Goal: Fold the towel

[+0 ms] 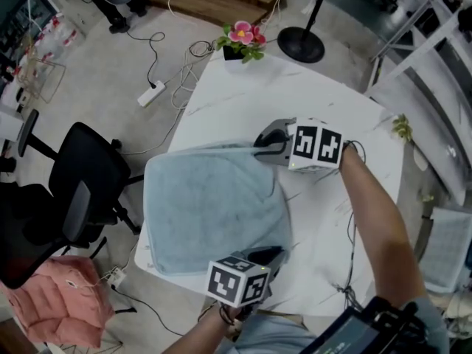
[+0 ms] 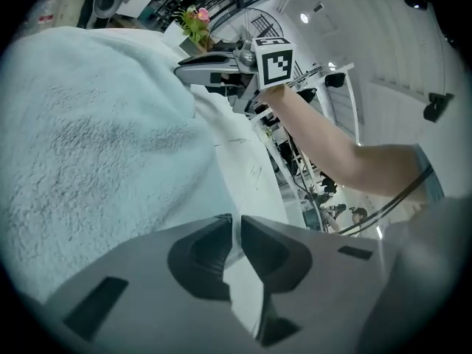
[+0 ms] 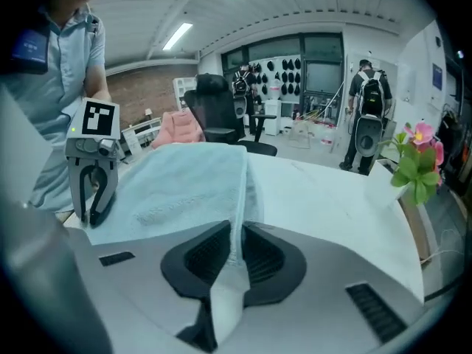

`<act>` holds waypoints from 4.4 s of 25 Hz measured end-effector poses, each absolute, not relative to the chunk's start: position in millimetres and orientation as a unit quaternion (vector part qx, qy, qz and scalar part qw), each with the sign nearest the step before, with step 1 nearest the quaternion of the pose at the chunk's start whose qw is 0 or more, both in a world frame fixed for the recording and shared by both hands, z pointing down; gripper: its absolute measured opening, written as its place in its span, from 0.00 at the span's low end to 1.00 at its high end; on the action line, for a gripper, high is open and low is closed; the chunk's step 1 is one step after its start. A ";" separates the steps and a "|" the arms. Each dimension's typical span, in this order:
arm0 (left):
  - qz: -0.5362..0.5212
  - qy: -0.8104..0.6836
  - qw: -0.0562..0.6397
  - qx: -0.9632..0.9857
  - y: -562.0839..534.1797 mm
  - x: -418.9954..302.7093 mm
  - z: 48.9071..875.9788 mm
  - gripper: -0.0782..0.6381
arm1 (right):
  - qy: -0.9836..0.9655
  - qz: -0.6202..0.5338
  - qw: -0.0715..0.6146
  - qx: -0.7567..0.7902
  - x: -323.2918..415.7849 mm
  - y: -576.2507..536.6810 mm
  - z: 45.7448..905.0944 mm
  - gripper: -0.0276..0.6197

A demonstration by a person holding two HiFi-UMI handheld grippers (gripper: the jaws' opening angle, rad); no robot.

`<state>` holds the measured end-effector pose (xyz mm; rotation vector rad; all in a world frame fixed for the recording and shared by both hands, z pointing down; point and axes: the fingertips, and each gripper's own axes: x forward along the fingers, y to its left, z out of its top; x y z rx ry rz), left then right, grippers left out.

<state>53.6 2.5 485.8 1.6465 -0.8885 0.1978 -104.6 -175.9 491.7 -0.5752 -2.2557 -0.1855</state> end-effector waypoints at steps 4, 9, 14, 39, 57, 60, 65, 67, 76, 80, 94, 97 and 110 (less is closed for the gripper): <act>0.102 -0.369 0.595 0.707 4.3 58.6 492.9 0.17 | -0.904 -0.075 0.369 -0.202 -111.3 -190.7 488.4 0.09; 0.108 -0.362 0.604 0.702 5.8 65.2 501.3 0.17 | -0.914 -0.093 0.363 -0.154 -125.7 -217.2 487.4 0.10; 0.110 -0.358 0.606 0.702 5.2 67.7 503.6 0.16 | -0.913 -0.073 0.381 -0.124 -125.4 -233.1 508.2 0.22; 0.160 -0.322 0.599 0.716 5.4 84.4 506.4 0.14 | -0.892 -0.148 0.404 -0.140 -95.9 -207.1 508.8 0.09; 0.232 -0.129 0.587 0.765 51.1 254.4 499.5 0.14 | -0.890 -0.031 0.455 0.001 149.2 -217.4 516.0 0.08; 0.243 -0.107 0.581 0.769 62.6 272.9 498.1 0.14 | -0.889 -0.014 0.458 0.012 181.3 -209.5 515.8 0.08; 0.253 -0.096 0.575 0.772 70.8 280.9 497.9 0.14 | -0.893 -0.005 0.449 0.041 205.8 -203.1 515.5 0.08; 0.246 -0.098 0.571 0.777 69.9 276.4 489.9 0.16 | -0.898 0.007 0.438 0.050 200.2 -201.1 509.8 0.12; 0.228 -0.077 0.485 0.841 88.3 254.0 426.7 0.44 | -0.923 0.099 0.303 0.216 211.4 -210.8 411.9 0.36; 0.193 -0.112 0.471 0.853 84.1 221.3 404.3 0.44 | -0.898 0.154 0.272 0.311 253.0 -177.2 395.7 0.36; 0.142 -0.248 0.471 0.835 124.1 58.3 406.7 0.43 | -0.758 0.354 0.257 0.483 281.0 5.7 505.6 0.38; 0.132 -0.262 0.473 0.831 134.4 42.1 410.1 0.43 | -0.742 0.388 0.243 0.490 276.4 5.3 516.8 0.36; 0.041 -0.336 0.457 0.823 133.9 -34.0 373.0 0.42 | -0.799 0.220 0.299 0.473 188.2 -44.0 408.1 0.12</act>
